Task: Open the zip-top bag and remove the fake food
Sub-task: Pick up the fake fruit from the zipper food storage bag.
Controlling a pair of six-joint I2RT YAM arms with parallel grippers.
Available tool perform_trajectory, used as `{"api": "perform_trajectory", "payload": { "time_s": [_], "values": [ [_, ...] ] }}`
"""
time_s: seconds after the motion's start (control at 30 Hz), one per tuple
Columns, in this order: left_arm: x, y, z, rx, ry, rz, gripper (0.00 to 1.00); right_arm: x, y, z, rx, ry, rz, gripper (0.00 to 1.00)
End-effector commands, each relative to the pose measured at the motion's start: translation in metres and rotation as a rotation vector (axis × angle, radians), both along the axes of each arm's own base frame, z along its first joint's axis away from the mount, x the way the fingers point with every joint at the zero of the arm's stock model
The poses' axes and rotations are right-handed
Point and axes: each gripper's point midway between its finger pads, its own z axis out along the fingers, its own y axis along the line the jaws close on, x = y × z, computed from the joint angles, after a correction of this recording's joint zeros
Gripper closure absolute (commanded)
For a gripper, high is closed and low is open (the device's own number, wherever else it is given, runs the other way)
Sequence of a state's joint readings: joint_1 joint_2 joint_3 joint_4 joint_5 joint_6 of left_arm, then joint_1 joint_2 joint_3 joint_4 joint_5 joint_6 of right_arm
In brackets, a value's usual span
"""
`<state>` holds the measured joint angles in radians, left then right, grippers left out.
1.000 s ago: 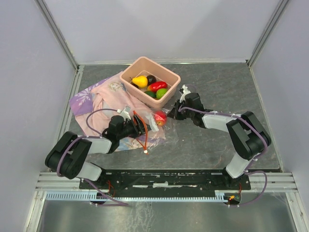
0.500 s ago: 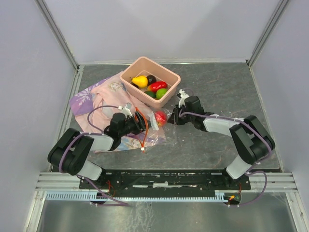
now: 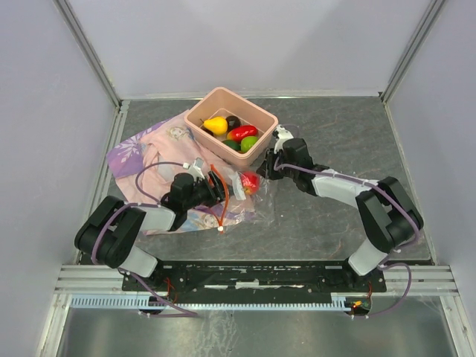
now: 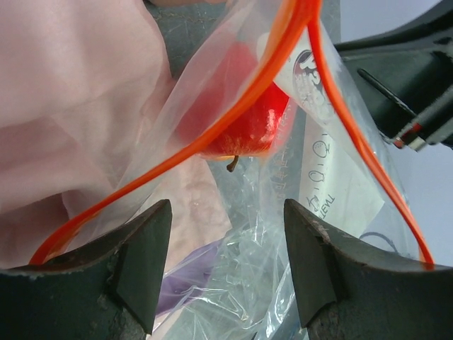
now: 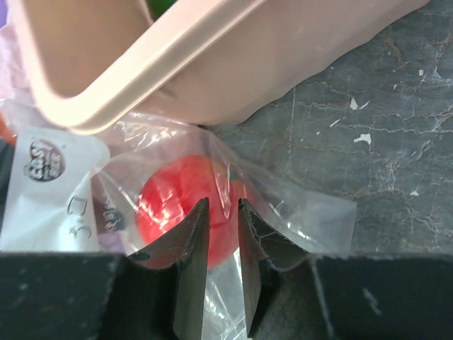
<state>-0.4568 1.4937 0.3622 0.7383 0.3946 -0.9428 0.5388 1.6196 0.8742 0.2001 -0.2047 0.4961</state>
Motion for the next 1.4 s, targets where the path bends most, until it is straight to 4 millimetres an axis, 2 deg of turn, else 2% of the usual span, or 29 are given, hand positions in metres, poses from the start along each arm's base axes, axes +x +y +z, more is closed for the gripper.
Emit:
{"api": "perform_trajectory", "payload": {
  "time_s": [0.0,0.13,0.3,0.5,0.7,0.87,1.03,1.2,1.3,1.37],
  "values": [
    [0.012,-0.008,0.025,-0.012,-0.114,-0.026,0.29,0.025,0.009,0.009,0.008,-0.032,-0.027,0.7],
    [0.015,-0.01,0.023,-0.01,-0.108,-0.031,0.29,0.017,0.025,-0.008,0.029,-0.001,0.075,0.74],
    [0.02,-0.013,0.026,-0.007,-0.121,-0.036,0.29,0.0,0.039,-0.015,0.089,0.004,0.195,0.75],
    [0.022,-0.015,0.024,-0.006,-0.116,-0.047,0.29,-0.016,0.048,-0.012,0.13,-0.004,0.28,0.76],
    [0.016,-0.018,0.024,0.0,-0.116,-0.066,0.28,-0.026,0.056,-0.013,0.149,0.014,0.311,0.76],
    [0.005,-0.014,0.016,0.02,-0.1,-0.072,0.27,-0.031,0.044,-0.012,0.136,0.005,0.263,0.72],
    [-0.001,-0.009,0.014,0.025,-0.099,-0.067,0.27,-0.037,0.023,0.026,0.124,-0.08,0.191,0.55],
    [-0.003,-0.006,0.021,0.013,-0.122,-0.057,0.27,-0.048,0.007,0.047,0.121,-0.107,0.143,0.38],
    [-0.006,-0.007,0.024,0.004,-0.128,-0.062,0.27,-0.058,0.003,0.037,0.117,-0.067,0.145,0.39],
    [-0.009,-0.006,0.024,-0.001,-0.124,-0.068,0.27,-0.062,0.0,0.023,0.096,-0.039,0.144,0.47]
  ]
}}
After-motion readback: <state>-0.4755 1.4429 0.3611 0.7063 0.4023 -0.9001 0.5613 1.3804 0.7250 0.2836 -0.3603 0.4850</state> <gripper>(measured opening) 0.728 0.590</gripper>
